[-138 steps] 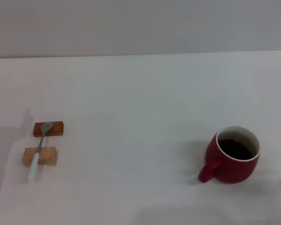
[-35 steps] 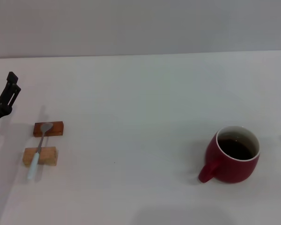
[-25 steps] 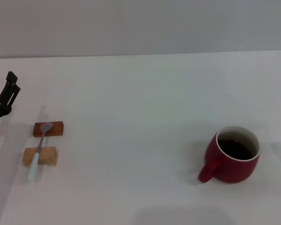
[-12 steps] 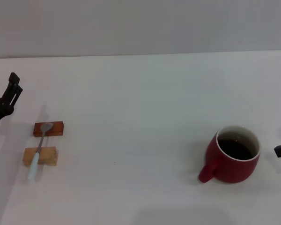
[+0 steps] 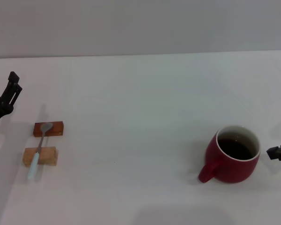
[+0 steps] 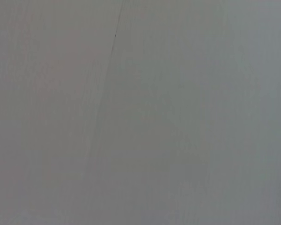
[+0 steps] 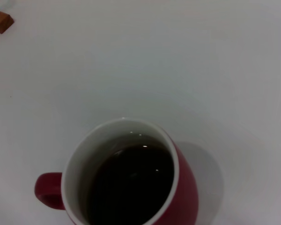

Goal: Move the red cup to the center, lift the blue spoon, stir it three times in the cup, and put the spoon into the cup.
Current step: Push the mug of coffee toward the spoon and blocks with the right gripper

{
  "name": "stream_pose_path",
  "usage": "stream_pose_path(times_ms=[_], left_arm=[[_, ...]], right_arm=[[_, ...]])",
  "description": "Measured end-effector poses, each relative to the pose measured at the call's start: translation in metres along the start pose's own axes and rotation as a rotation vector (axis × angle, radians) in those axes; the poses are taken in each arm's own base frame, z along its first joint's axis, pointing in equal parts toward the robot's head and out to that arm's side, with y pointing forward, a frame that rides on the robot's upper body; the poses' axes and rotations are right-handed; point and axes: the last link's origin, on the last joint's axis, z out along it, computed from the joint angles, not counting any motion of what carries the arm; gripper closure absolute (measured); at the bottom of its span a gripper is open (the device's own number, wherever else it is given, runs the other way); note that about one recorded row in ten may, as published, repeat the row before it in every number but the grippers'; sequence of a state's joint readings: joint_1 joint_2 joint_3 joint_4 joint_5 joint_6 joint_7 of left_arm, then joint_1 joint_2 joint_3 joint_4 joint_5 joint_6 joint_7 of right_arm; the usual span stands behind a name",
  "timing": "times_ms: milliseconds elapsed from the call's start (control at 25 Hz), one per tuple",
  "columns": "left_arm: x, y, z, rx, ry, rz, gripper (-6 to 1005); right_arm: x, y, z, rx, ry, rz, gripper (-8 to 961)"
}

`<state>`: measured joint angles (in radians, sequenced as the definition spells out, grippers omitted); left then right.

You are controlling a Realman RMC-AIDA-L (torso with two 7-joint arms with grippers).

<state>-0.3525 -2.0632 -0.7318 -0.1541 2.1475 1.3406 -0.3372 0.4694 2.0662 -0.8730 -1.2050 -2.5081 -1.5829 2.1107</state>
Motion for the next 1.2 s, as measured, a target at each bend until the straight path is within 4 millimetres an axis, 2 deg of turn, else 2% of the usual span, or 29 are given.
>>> stream_pose_path(times_ms=[1200], left_arm=[[0.0, -0.001, -0.001, 0.004, 0.002, -0.006, 139]], right_arm=[[-0.012, 0.006, 0.019, -0.023, 0.028, -0.045, 953]])
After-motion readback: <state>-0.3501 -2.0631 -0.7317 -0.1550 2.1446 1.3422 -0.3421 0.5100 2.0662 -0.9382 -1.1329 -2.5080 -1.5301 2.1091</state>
